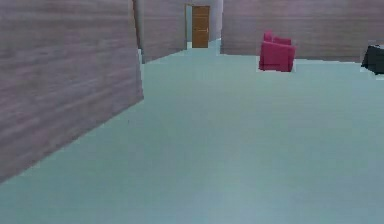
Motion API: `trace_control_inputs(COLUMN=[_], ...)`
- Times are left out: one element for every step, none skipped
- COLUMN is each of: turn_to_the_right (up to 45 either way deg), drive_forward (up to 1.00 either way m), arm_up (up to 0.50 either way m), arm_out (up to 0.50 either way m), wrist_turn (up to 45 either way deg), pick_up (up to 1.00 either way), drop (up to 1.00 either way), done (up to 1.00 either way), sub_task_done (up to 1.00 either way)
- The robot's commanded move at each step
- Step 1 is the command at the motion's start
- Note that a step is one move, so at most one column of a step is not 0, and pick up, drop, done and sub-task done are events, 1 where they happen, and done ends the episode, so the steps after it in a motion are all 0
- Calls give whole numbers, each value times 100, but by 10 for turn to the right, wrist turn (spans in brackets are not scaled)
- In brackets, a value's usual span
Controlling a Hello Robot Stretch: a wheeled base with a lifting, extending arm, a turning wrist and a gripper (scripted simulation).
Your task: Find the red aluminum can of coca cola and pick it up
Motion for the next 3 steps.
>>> trace_control_inputs(turn_to_the_right=[0, 0, 0], drive_forward=[100, 100, 100], arm_up=[0, 0, 0], arm_out=[0, 0, 0], wrist_turn=[0, 0, 0], pick_up=[0, 0, 0], drop=[0, 0, 0], done=[0, 0, 0], sub_task_done=[0, 0, 0])
